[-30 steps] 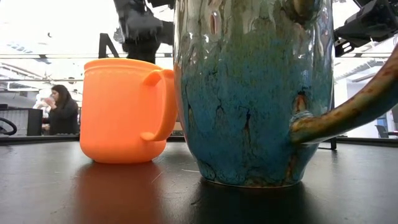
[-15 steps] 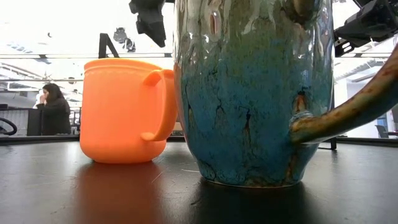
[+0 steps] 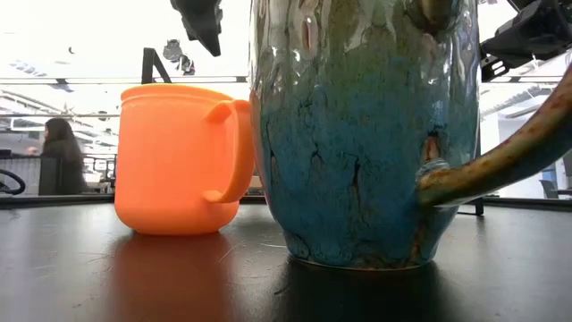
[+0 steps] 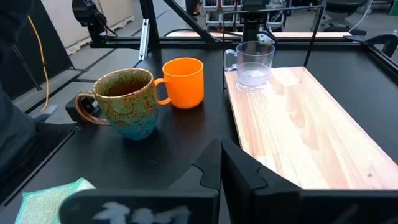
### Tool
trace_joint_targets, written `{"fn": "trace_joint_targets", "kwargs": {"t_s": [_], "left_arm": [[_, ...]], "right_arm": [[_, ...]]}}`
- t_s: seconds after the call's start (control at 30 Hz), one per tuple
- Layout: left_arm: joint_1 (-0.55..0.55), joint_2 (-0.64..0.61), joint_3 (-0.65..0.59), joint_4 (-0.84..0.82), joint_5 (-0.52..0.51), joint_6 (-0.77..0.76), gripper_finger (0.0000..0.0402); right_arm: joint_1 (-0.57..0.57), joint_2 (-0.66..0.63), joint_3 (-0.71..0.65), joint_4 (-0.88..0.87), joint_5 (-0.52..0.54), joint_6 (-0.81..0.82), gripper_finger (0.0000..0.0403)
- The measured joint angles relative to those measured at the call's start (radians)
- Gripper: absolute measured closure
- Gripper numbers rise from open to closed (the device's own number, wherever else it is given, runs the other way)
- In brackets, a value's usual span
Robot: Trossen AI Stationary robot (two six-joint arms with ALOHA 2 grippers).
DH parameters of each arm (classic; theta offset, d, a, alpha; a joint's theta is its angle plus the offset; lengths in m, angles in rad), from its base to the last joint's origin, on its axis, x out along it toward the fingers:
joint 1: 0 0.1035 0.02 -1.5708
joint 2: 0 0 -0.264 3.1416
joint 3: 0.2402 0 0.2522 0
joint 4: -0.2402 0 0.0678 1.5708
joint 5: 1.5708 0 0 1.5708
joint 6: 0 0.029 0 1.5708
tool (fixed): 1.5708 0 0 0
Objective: Stack small to large cups/mugs on shelf
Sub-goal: Put the orange mug on the shelf
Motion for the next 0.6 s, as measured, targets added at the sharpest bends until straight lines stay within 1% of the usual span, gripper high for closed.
{"fn": "trace_joint_targets", "kwargs": {"t_s": [0.23,0.37,0.47,0.6], "left_arm": [[-0.047,-0.093,0.0,0.035,-0.024,-0.019,0.04],[-0.077,-0.156,-0.023,0.04,-0.091,-0.054,0.04],[-0.1,-0.226,-0.073,0.071,-0.137,-0.082,0.04],[-0.131,-0.341,-0.203,0.157,-0.187,-0.121,0.04]], "right_arm": [[0.0,0.0,0.0,-0.001,0.0,0.0,0.0403],[0.0,0.0,0.0,-0.001,0.0,0.0,0.0403],[0.0,0.0,0.0,-0.001,0.0,0.0,0.0403],[0.0,0.0,0.0,-0.002,0.0,0.003,0.0403]]}}
